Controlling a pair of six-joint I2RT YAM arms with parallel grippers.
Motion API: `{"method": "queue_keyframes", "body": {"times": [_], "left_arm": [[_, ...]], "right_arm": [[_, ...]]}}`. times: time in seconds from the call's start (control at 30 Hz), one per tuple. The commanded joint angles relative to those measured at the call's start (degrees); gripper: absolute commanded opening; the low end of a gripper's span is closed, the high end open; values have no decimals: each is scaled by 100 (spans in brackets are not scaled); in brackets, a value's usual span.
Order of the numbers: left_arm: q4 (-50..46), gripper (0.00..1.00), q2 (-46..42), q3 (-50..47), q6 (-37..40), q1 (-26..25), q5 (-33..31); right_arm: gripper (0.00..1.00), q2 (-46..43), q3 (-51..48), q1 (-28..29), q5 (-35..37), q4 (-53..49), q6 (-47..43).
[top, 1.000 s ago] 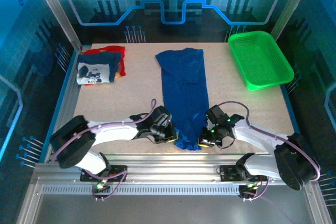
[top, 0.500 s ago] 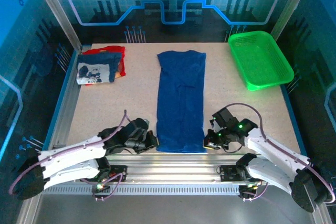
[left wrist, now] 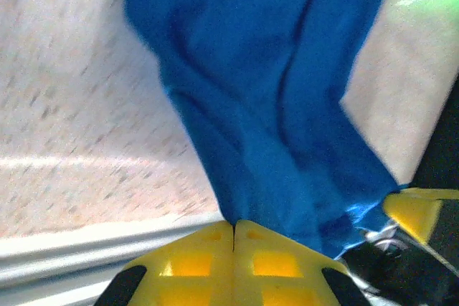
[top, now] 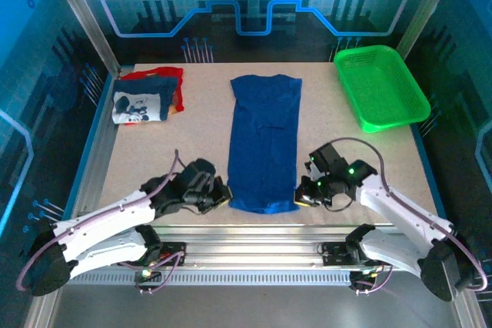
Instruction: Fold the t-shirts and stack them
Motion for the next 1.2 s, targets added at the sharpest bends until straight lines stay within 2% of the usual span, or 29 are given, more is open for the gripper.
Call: {"method": "queue_keyframes", "body": {"times": [0.0,0.23,0.43,0.7,1.0,1.17], "left_arm": [[-92,0,466,810,684,656,554],[-38,0,2311,2467,1835,1895,1536],[-343,0,3726,3772,2592,2516,1899],[-704,0,5107,5046,3194,3038,2122],[-939,0,6555,6379,3437,3218,2441],[-695,1,7278,7010,3117,3370,2683]], "right_arm": [[0,562,738,-322,-17,-142,-600],[0,2141,2232,-1177,-229,-89,-1378],[0,3604,3608,-1588,-294,-171,-1752],[0,5126,5028,-1834,4,-575,-1998],[1,6058,5778,-2019,189,-622,-1901],[17,6816,6633,-2134,-269,-329,-1450]]}}
